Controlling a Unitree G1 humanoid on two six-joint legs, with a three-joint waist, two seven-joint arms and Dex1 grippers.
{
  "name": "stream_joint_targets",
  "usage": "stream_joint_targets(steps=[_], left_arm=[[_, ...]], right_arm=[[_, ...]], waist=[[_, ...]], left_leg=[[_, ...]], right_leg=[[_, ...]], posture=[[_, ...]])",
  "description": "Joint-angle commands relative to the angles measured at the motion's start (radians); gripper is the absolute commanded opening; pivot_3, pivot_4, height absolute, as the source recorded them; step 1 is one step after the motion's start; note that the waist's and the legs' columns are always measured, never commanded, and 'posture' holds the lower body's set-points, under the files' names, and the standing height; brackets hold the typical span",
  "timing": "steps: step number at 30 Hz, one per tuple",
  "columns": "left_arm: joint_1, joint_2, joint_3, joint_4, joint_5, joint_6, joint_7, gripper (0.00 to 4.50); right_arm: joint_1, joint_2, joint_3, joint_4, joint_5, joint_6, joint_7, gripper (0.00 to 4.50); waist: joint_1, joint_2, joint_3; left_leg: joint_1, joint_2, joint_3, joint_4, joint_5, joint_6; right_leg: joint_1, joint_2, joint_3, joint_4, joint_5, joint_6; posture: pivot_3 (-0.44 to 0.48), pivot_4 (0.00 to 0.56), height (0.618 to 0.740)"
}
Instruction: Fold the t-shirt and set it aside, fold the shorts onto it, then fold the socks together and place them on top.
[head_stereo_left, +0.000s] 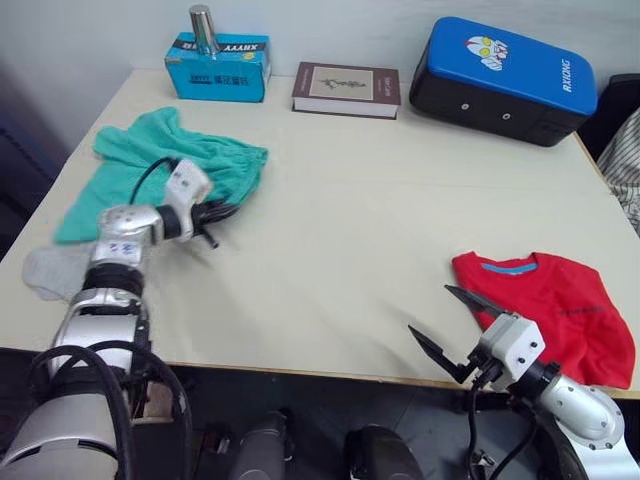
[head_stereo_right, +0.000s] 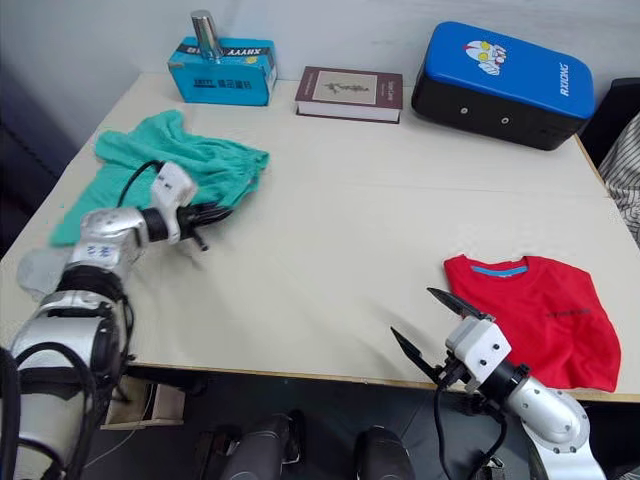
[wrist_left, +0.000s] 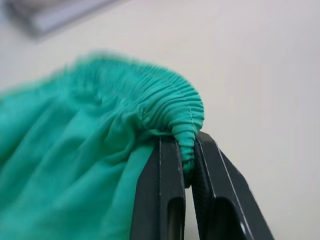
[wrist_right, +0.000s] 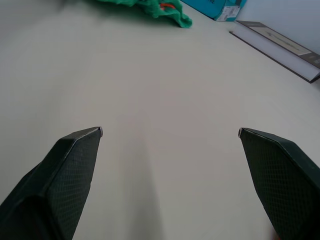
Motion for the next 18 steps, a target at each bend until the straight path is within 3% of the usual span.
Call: stream_joint_targets(steps=[1, 7, 11, 12, 18], left_arm=[[-0.001, -0.062, -0.032, -0.200, -0.064, 0.057, -0.132, 0.02], [0.189, -0.180, -0.209, -0.613, -0.109, 0.319, -0.234, 0.02], [0.332, -0.228, -0.328, -0.768, -0.069, 0.398, -0.196, 0.02], [0.357, -0.239, -0.340, -0.792, -0.065, 0.411, -0.176, 0.65], [0.432, -0.211, -0.312, -0.961, -0.189, 0.522, -0.223, 2.46]], right_arm=[[0.007, 0.011, -0.010, -0.020, 0.001, -0.020, -0.019, 4.50], [0.013, -0.009, -0.070, -0.010, 0.038, -0.004, -0.016, 4.50], [0.081, -0.023, -0.103, -0.055, 0.097, 0.035, 0.015, 4.50], [0.097, -0.028, -0.115, -0.064, 0.105, 0.042, 0.017, 4.50], [0.051, -0.085, -0.188, -0.083, 0.260, 0.210, 0.013, 4.50]], waist=[[-0.003, 0.000, 0.000], [-0.030, 0.001, 0.000], [-0.027, 0.002, -0.001], [-0.024, 0.002, -0.001], [-0.025, 0.002, -0.001]], left_leg=[[0.000, 0.000, 0.000, 0.001, 0.000, 0.000], [0.004, 0.003, 0.000, 0.003, 0.000, 0.000], [0.004, 0.004, -0.001, 0.004, 0.000, -0.001], [0.004, 0.004, -0.002, 0.005, 0.000, -0.001], [0.002, 0.005, -0.002, 0.008, -0.002, 0.001]], right_leg=[[0.001, 0.000, 0.000, 0.000, 0.000, 0.000], [0.005, 0.004, 0.001, 0.000, 0.000, 0.000], [0.006, 0.006, 0.002, 0.000, -0.001, -0.002], [0.006, 0.006, 0.002, 0.000, -0.001, -0.002], [0.008, 0.006, 0.002, -0.004, -0.002, -0.004]], posture=[[0.000, 0.150, 0.740], [0.000, 0.150, 0.740], [0.000, 0.150, 0.740], [0.000, 0.150, 0.740], [0.000, 0.150, 0.740]])
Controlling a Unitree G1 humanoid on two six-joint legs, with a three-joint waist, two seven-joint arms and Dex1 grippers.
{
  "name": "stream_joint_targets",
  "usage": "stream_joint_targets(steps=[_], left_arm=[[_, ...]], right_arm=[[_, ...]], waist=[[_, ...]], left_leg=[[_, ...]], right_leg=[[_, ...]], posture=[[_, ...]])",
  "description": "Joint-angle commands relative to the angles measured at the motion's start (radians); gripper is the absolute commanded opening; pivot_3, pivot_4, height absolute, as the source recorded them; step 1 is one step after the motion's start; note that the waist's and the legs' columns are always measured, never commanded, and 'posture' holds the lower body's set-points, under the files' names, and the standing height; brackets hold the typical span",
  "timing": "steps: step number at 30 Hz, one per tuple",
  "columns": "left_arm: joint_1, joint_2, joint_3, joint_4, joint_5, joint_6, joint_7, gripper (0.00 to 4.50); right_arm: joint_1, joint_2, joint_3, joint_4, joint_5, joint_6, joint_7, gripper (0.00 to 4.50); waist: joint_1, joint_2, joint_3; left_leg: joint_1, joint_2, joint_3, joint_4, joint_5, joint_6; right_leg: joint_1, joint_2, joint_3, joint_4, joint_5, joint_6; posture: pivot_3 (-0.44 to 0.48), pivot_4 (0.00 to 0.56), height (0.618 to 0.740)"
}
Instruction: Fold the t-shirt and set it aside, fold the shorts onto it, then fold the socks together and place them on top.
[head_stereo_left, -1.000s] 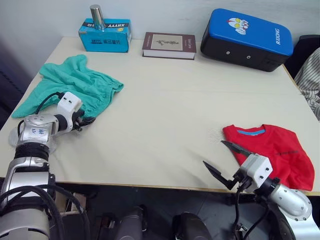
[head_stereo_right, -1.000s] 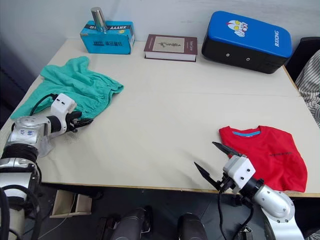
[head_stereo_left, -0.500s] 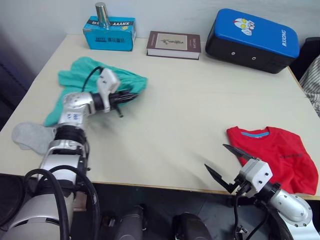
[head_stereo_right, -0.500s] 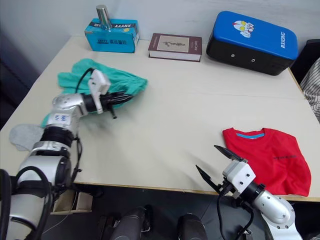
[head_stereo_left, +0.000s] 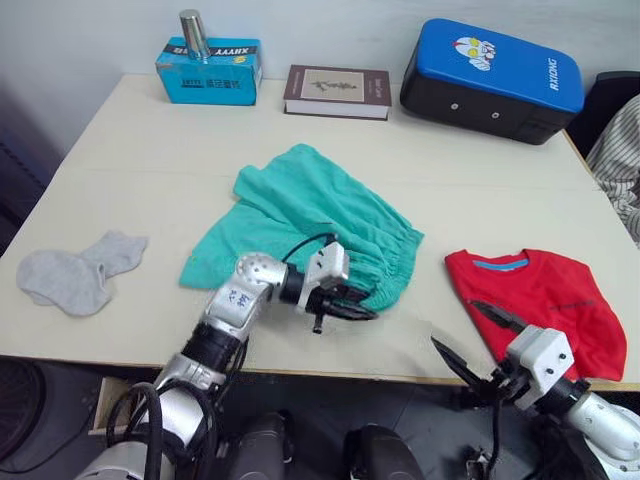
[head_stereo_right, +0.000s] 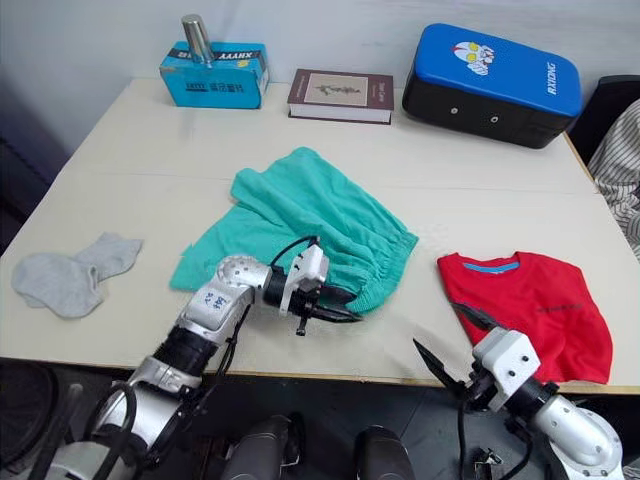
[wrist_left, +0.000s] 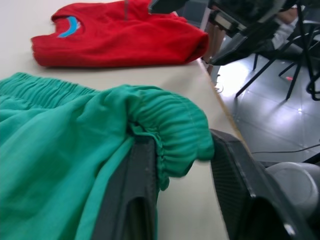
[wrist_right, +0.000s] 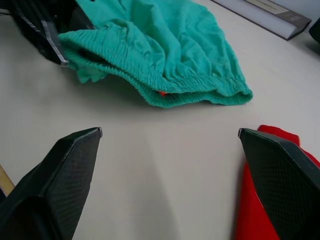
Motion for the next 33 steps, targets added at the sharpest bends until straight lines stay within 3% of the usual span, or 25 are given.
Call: stream_joint_targets(steps=[1, 6, 7, 10, 13, 18, 23, 27, 30, 33], left_arm=[[0.008, 0.029, 0.045, -0.130, -0.092, 0.052, -0.037, 2.78], [0.042, 0.177, 0.146, -0.216, -0.235, 0.213, -0.107, 4.38], [0.056, 0.209, 0.168, -0.210, -0.229, 0.201, -0.100, 4.47], [0.110, 0.295, 0.227, -0.182, -0.186, 0.111, -0.074, 4.47], [0.185, 0.359, 0.314, -0.105, -0.095, -0.161, -0.027, 4.47], [0.265, 0.496, 0.349, 0.110, 0.066, -0.590, -0.010, 4.47], [0.197, 0.539, 0.345, 0.342, 0.167, -0.763, 0.090, 4.47], [0.057, 0.519, 0.296, 0.577, 0.246, -0.828, 0.149, 4.47], [-0.031, 0.512, 0.206, 0.712, 0.348, -0.920, 0.153, 4.50], [-0.123, 0.482, 0.159, 0.845, 0.396, -0.949, 0.184, 4.50]], right_arm=[[-0.050, -0.028, -0.050, -0.062, 0.126, 0.116, -0.011, 4.50], [-0.187, -0.087, 0.055, -0.111, 0.166, 0.244, 0.028, 4.50], [-0.216, -0.081, 0.082, -0.122, 0.172, 0.265, 0.017, 4.50], [-0.284, -0.074, 0.152, -0.137, 0.150, 0.299, 0.005, 4.50], [-0.328, -0.091, 0.266, -0.153, 0.091, 0.338, 0.018, 4.50], [-0.355, -0.094, 0.488, -0.101, -0.122, 0.316, 0.004, 4.50], [-0.405, -0.060, 0.546, 0.016, -0.299, 0.286, -0.083, 4.50], [-0.443, -0.071, 0.550, 0.098, -0.374, 0.261, -0.087, 4.50], [-0.457, -0.066, 0.544, 0.122, -0.373, 0.241, -0.069, 3.92], [-0.477, -0.062, 0.545, 0.129, -0.371, 0.234, -0.050, 2.95]], waist=[[0.000, 0.001, 0.000], [-0.006, 0.003, -0.001], [-0.006, 0.003, -0.001], [-0.007, 0.004, -0.001], [-0.001, 0.004, -0.001], [0.003, 0.004, -0.001], [0.004, 0.004, -0.001], [0.001, 0.004, -0.001], [0.003, 0.003, -0.002], [0.004, 0.005, -0.006]], left_leg=[[0.000, 0.000, 0.000, 0.000, 0.000, 0.000], [0.000, 0.001, 0.000, 0.000, -0.001, -0.001], [0.000, 0.001, 0.000, 0.000, -0.001, -0.002], [0.001, 0.002, -0.001, 0.000, -0.001, -0.003], [0.001, 0.001, -0.001, 0.000, -0.002, -0.002], [0.000, 0.001, 0.000, -0.001, -0.005, -0.002], [-0.001, 0.001, 0.000, -0.001, -0.006, 0.001], [0.000, 0.001, 0.000, -0.001, -0.006, 0.001], [0.001, 0.001, 0.001, -0.001, -0.005, 0.000], [0.003, 0.000, 0.001, 0.000, -0.005, 0.001]], right_leg=[[0.000, 0.000, 0.000, -0.001, -0.001, -0.001], [0.000, 0.001, 0.000, 0.000, -0.001, -0.002], [0.000, 0.001, 0.000, 0.001, -0.001, -0.002], [-0.001, 0.002, -0.001, 0.002, -0.001, -0.002], [-0.001, 0.001, -0.001, 0.002, -0.001, -0.002], [-0.002, 0.000, -0.001, 0.002, -0.001, -0.002], [-0.003, -0.001, -0.001, 0.001, -0.001, -0.002], [-0.004, -0.001, -0.001, 0.003, -0.001, -0.002], [-0.003, -0.001, -0.002, 0.005, -0.001, -0.002], [-0.001, -0.001, -0.002, 0.006, -0.001, -0.001]], posture=[[0.000, 0.150, 0.740], [0.000, 0.150, 0.740], [0.000, 0.150, 0.740], [0.000, 0.150, 0.740], [0.000, 0.150, 0.740], [0.000, 0.150, 0.740], [0.000, 0.150, 0.740], [0.000, 0.150, 0.740], [0.000, 0.150, 0.740], [0.000, 0.150, 0.740]])
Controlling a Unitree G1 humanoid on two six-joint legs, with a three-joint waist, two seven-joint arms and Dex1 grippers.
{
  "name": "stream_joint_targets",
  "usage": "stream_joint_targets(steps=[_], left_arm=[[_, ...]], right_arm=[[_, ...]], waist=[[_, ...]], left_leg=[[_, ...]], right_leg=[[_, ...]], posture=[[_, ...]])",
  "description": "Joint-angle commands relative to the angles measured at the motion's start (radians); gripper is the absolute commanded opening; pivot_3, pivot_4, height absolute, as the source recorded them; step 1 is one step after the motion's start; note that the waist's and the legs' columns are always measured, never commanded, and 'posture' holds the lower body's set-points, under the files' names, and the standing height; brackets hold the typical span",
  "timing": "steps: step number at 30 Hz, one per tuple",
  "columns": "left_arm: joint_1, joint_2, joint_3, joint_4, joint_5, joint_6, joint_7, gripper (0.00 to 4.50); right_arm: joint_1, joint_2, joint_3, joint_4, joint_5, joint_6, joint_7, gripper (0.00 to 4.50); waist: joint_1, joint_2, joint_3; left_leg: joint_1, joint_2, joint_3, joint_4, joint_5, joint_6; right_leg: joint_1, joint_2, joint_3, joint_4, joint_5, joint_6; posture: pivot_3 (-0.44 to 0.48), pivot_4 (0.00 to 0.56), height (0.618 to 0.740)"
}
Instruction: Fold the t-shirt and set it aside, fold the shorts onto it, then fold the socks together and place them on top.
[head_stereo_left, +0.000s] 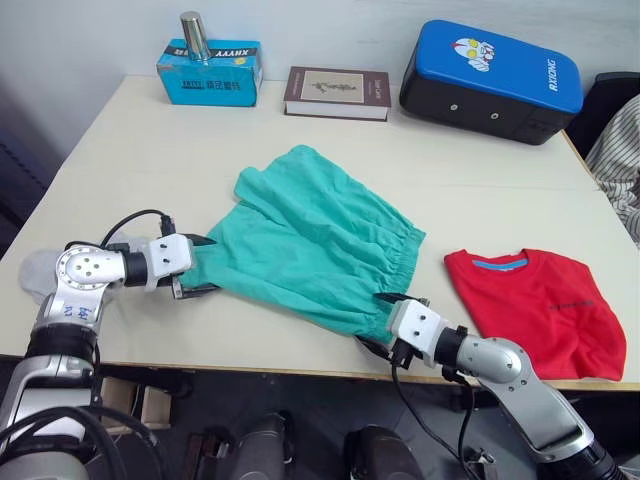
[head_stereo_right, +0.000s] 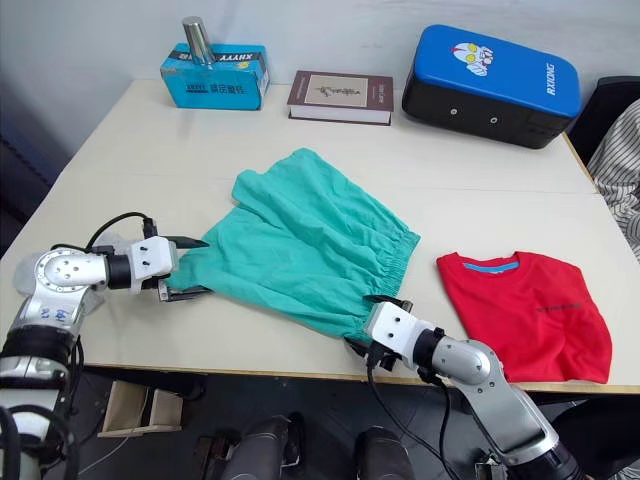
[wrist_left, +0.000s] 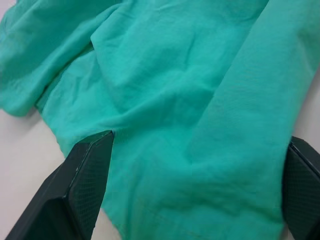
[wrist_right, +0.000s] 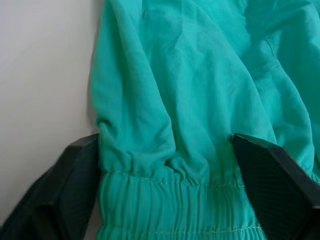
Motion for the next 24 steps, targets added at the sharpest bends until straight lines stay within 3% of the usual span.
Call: stream_joint_targets(steps=[1, 4, 8, 9, 15, 19, 24], left_arm=[[-0.052, -0.035, -0.066, 0.164, 0.102, -0.013, 0.052, 4.31], [-0.088, -0.065, -0.080, 0.223, 0.092, -0.001, -0.004, 3.60], [-0.087, -0.096, -0.050, 0.242, 0.031, 0.059, -0.098, 2.26], [-0.081, -0.099, -0.041, 0.238, 0.014, 0.085, -0.128, 1.91], [0.033, -0.067, 0.018, 0.089, -0.132, 0.261, -0.394, 0.04], [0.259, 0.020, 0.063, -0.268, -0.274, 0.447, -0.496, 0.04], [0.603, 0.144, 0.146, -0.741, -0.437, 0.686, -0.448, 0.04]], right_arm=[[-0.013, -0.009, -0.016, 0.023, -0.022, 0.000, 0.015, 2.62], [-0.012, -0.011, -0.030, 0.015, -0.015, 0.015, 0.027, 1.61], [0.020, -0.020, -0.073, -0.021, 0.027, 0.057, 0.050, 0.16], [0.028, -0.021, -0.081, -0.027, 0.038, 0.060, 0.061, 0.00], [0.031, -0.042, -0.132, -0.033, 0.100, 0.043, 0.130, 0.00], [0.059, -0.112, -0.154, -0.028, 0.199, -0.080, 0.317, 0.00], [0.083, -0.144, -0.196, 0.005, 0.239, -0.136, 0.389, 0.00]], waist=[[0.000, 0.003, -0.003], [0.000, 0.005, -0.005], [0.003, 0.005, -0.006], [0.003, 0.005, -0.006], [-0.006, 0.005, -0.006], [-0.034, 0.005, -0.006], [-0.056, 0.005, -0.005]], left_leg=[[0.000, 0.000, 0.000, 0.000, 0.000, 0.000], [0.000, 0.000, 0.000, 0.001, 0.000, 0.002], [0.000, 0.000, 0.000, 0.002, 0.000, 0.001], [0.000, 0.000, 0.000, 0.003, 0.000, 0.001], [0.000, 0.000, 0.000, 0.003, -0.001, 0.000], [0.000, 0.001, 0.000, 0.002, -0.003, -0.003], [0.000, 0.003, -0.001, 0.001, -0.004, -0.004]], right_leg=[[0.000, 0.000, 0.000, 0.000, 0.000, 0.000], [0.000, 0.000, 0.000, 0.001, 0.000, 0.000], [0.000, 0.000, 0.000, 0.001, 0.000, 0.000], [0.000, 0.000, 0.000, 0.001, 0.000, 0.000], [0.000, 0.000, 0.000, 0.001, 0.000, 0.000], [0.000, 0.001, 0.000, 0.001, 0.000, 0.000], [0.000, 0.002, 0.000, 0.001, 0.000, 0.000]], posture=[[0.000, 0.150, 0.740], [0.000, 0.150, 0.740], [0.000, 0.150, 0.740], [0.000, 0.150, 0.740], [0.000, 0.150, 0.740], [0.000, 0.150, 0.740], [0.000, 0.150, 0.740]])
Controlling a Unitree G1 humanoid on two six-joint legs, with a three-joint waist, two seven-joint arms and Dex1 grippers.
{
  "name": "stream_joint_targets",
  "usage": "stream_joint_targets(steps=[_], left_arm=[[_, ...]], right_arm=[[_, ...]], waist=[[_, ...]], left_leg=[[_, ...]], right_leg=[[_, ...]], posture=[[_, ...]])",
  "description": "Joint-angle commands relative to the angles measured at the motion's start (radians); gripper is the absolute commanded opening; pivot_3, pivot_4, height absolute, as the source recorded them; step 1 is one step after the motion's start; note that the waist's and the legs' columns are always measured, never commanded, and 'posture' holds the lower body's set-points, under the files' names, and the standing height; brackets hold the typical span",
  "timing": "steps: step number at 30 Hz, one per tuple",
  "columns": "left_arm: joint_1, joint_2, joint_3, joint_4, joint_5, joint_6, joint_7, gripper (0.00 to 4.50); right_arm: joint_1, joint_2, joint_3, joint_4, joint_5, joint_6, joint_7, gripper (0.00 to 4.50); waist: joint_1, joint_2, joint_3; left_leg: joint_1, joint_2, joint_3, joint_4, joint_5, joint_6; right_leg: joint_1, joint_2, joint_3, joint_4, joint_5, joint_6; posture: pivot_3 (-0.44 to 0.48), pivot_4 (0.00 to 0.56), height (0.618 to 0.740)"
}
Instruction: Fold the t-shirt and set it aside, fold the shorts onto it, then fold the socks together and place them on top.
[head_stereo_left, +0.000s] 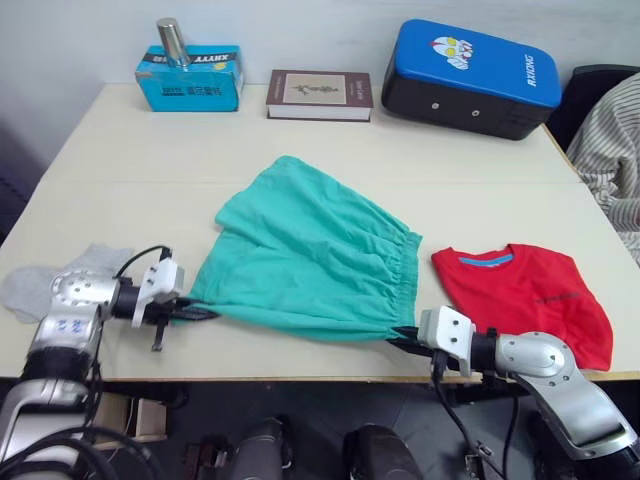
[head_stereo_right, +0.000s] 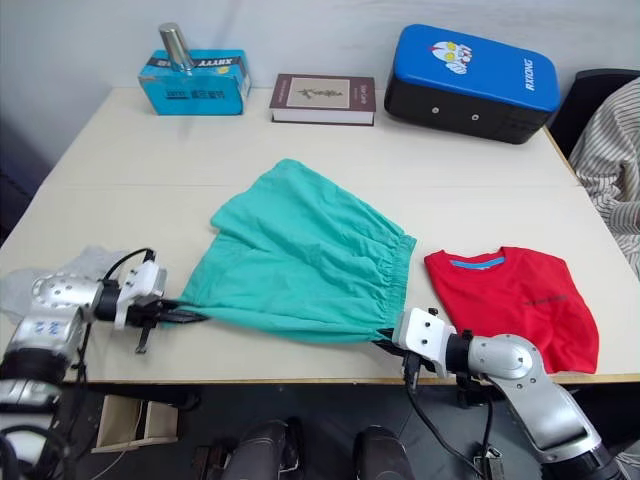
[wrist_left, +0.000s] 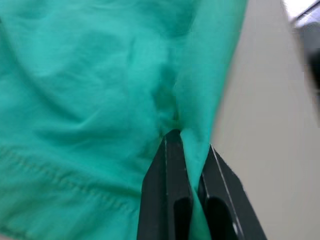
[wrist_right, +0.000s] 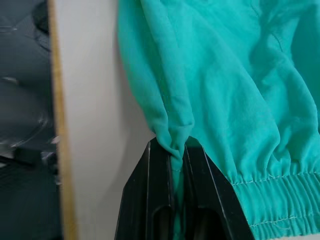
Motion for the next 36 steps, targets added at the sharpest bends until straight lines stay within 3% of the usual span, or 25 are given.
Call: stream_joint_targets(steps=[1, 5, 9, 14, 15, 18, 21, 25, 30, 34, 36], left_arm=[[0.207, 0.088, 0.061, -0.286, -0.093, 0.155, -0.018, 0.04], [0.430, 0.188, 0.143, -0.474, -0.123, 0.224, -0.009, 0.04], [0.542, 0.252, 0.239, -0.585, -0.205, 0.392, 0.008, 0.04], [0.460, 0.297, 0.311, -0.626, -0.338, 0.583, 0.035, 0.04], [0.410, 0.294, 0.305, -0.614, -0.353, 0.595, 0.042, 0.04], [0.073, 0.271, 0.229, -0.441, -0.345, 0.592, 0.067, 0.04], [-0.319, 0.203, 0.088, -0.137, -0.188, 0.451, 0.068, 0.04], [-0.699, 0.061, -0.053, 0.241, 0.006, 0.241, 0.105, 0.04], [-0.966, -0.116, -0.151, 0.653, 0.189, -0.006, 0.244, 0.04], [-1.037, -0.222, -0.154, 0.832, 0.270, -0.156, 0.429, 0.04], [-1.048, -0.253, -0.161, 0.876, 0.315, -0.220, 0.526, 0.04]], right_arm=[[0.023, -0.019, -0.051, 0.004, 0.048, -0.052, 0.048, 0.00], [0.084, -0.042, -0.104, -0.021, 0.105, -0.044, 0.090, 0.00], [0.177, -0.079, -0.142, -0.061, 0.132, -0.044, 0.127, 0.00], [0.231, -0.088, -0.226, -0.080, 0.176, -0.029, 0.118, 0.00], [0.234, -0.086, -0.245, -0.085, 0.194, -0.011, 0.110, 0.00], [0.192, -0.092, -0.334, -0.132, 0.336, 0.139, 0.055, 0.00], [0.063, -0.094, -0.391, -0.138, 0.469, 0.292, -0.045, 0.00], [-0.074, -0.112, -0.397, -0.074, 0.499, 0.438, -0.144, 0.00], [-0.198, -0.093, -0.284, 0.023, 0.414, 0.535, -0.243, 0.00], [-0.253, -0.013, -0.206, 0.076, 0.311, 0.513, -0.343, 0.00], [-0.258, 0.026, -0.201, 0.086, 0.279, 0.507, -0.393, 0.00]], waist=[[-0.003, 0.000, 0.001], [0.006, -0.001, 0.003], [0.029, 0.000, 0.003], [0.034, 0.001, 0.004], [0.033, 0.002, 0.004], [0.042, 0.001, 0.006], [0.052, 0.001, 0.007], [0.054, -0.002, 0.007], [0.051, -0.008, 0.011], [0.044, -0.008, 0.011], [0.044, -0.010, 0.012]], left_leg=[[0.000, 0.000, 0.000, 0.000, 0.000, 0.000], [0.000, 0.000, -0.001, -0.002, -0.003, 0.005], [-0.002, -0.001, -0.001, -0.003, -0.005, 0.002], [-0.002, -0.001, 0.000, -0.005, -0.004, 0.001], [-0.002, -0.001, 0.000, -0.005, -0.004, 0.001], [-0.002, -0.001, 0.000, -0.005, -0.002, 0.000], [-0.002, -0.001, 0.000, -0.005, 0.001, -0.001], [-0.002, -0.003, 0.002, -0.005, 0.005, 0.000], [-0.006, -0.003, 0.002, -0.002, 0.004, 0.000], [-0.021, -0.002, 0.003, 0.004, 0.004, 0.001], [-0.021, -0.002, 0.002, 0.005, 0.004, 0.000]], right_leg=[[0.000, 0.000, 0.000, 0.000, 0.000, 0.000], [0.001, 0.000, 0.001, -0.003, -0.001, -0.001], [0.001, -0.001, 0.002, -0.009, -0.004, -0.006], [0.001, -0.001, 0.002, -0.011, -0.004, -0.006], [0.001, -0.001, 0.002, -0.011, -0.004, -0.005], [0.000, 0.000, 0.002, -0.009, -0.004, -0.006], [0.000, 0.001, 0.001, -0.008, -0.004, -0.006], [-0.001, 0.000, 0.002, -0.005, -0.003, -0.004], [-0.006, 0.001, 0.001, -0.001, -0.001, 0.000], [-0.021, 0.001, 0.001, 0.003, 0.000, 0.002], [-0.021, 0.001, 0.000, 0.006, 0.000, 0.002]], posture=[[0.000, 0.150, 0.740], [0.000, 0.150, 0.740], [0.000, 0.150, 0.740], [0.000, 0.150, 0.740], [0.000, 0.150, 0.740], [0.000, 0.150, 0.740], [0.000, 0.150, 0.740], [0.000, 0.150, 0.740], [0.000, 0.150, 0.740], [0.000, 0.150, 0.740], [0.000, 0.150, 0.740]])
